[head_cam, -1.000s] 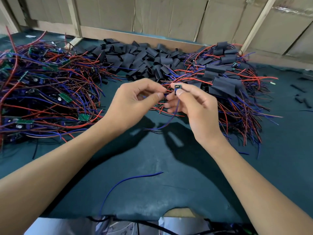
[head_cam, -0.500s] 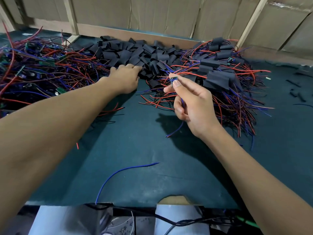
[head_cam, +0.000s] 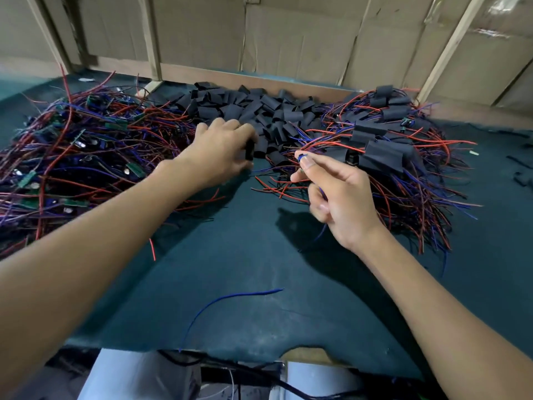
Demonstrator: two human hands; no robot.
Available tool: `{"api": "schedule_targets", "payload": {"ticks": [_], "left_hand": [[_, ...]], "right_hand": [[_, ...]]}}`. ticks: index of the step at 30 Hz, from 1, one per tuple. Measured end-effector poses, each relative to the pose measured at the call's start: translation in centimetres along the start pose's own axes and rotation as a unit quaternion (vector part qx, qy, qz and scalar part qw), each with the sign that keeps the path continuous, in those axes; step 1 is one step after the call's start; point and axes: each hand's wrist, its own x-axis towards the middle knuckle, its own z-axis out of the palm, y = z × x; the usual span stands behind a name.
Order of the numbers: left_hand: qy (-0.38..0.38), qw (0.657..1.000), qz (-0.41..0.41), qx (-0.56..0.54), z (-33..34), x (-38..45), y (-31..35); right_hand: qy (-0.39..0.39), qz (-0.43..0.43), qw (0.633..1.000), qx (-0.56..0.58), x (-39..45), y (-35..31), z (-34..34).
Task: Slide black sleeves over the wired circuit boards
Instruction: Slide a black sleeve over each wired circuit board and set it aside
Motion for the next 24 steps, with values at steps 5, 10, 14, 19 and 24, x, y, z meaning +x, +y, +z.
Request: {"api": "schedule_targets", "payload": {"ticks": [5,10,14,19,24], "left_hand": [[0.123,0.988,0.045,-0.085,0.2,-4.0,1.2],[0.149,0.939,0.035,-0.308,-0.7,-4.5,4.2],[0.046,0.854,-0.007,-0.518,0.5,-5.2,6.6],[-0.002,0.845,0.001,-0.535,0.6,-5.3,6.6],[0.003,0.845,0.031,-0.534,0.8,-5.3,6.6]], "right_hand": [[-0.009,-0.01,1.0,-0.016,-0.3,0.0,0.0],[0.004,-0.043,0.997,-0.07,-0.3,0.0,0.0],[0.0,-0.061,0.994,-0.094,-0.4,0.0,0.2],[-0.055,-0.015,0.996,-0.062,-0.4,-0.3,0.3],[-0.058,0.016,0.997,-0.042,-0.7,-0.7,0.6]]}}
